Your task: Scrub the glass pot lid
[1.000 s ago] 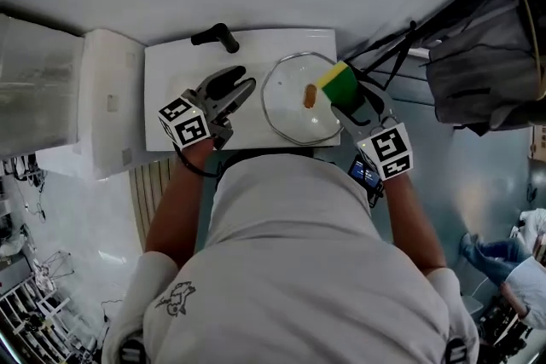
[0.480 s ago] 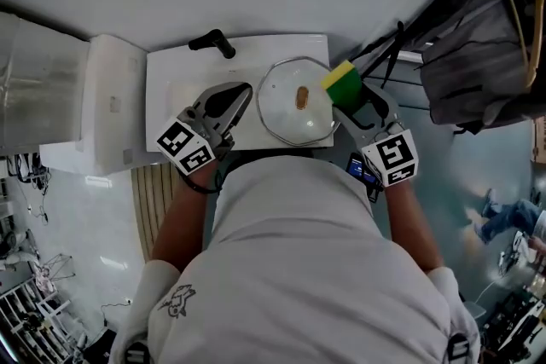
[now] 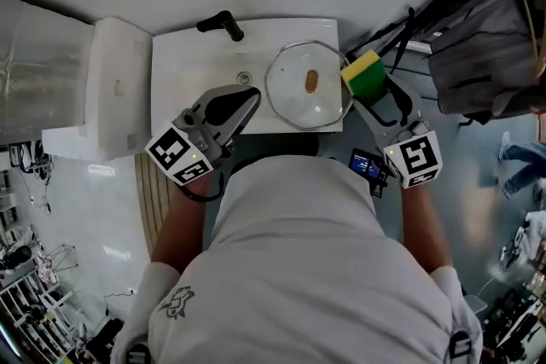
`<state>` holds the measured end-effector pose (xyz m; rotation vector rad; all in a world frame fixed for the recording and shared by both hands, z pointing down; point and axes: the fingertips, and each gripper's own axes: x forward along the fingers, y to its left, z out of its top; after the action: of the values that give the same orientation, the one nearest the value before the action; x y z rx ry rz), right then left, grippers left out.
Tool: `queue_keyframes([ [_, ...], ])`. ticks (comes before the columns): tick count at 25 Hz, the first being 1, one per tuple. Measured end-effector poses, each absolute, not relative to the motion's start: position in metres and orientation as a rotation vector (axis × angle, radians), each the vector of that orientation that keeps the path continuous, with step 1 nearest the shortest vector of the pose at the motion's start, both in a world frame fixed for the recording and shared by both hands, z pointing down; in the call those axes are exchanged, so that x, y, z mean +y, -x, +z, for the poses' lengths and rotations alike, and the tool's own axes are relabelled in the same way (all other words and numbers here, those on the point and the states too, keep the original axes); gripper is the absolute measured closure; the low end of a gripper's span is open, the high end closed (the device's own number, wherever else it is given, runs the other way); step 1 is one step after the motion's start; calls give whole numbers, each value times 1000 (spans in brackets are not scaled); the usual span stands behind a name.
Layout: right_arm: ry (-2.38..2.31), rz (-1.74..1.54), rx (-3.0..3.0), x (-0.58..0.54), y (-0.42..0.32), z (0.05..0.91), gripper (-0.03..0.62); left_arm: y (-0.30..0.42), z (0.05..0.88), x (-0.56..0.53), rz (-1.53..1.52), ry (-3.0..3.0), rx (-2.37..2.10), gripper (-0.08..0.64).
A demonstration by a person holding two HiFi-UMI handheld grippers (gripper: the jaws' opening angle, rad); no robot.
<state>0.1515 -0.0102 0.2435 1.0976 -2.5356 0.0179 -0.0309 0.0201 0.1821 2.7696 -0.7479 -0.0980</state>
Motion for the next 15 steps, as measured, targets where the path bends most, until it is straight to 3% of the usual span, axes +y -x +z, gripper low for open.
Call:
queue_keyframes([
  [15,-1269,-58,-2456,99,-93,197,302,111,166,129,-96,-2799,-612,561],
])
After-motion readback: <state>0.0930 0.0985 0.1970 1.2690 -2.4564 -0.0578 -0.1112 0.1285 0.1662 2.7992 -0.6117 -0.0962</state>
